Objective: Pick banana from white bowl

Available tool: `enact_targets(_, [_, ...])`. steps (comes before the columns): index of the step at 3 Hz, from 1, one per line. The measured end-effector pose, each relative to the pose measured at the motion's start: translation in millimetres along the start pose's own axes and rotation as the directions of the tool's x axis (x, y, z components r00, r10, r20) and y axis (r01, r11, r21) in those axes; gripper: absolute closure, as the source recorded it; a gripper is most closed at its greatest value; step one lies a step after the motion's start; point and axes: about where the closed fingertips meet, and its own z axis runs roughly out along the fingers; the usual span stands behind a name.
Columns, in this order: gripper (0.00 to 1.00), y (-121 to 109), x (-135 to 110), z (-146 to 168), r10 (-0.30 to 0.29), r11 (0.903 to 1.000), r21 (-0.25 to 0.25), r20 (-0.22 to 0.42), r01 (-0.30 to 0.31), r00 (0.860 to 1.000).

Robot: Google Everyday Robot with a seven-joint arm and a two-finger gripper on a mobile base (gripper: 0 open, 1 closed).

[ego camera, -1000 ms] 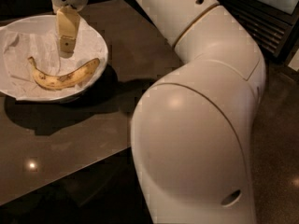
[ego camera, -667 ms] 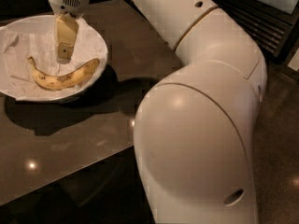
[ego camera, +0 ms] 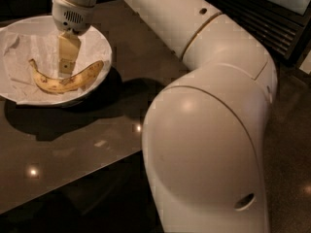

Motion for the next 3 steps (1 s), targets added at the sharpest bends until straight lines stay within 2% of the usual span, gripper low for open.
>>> enact_targets(3, [0.3, -1.6, 6.9, 35.0, 0.004, 0.997, -0.077, -0.028, -0.006, 1.0])
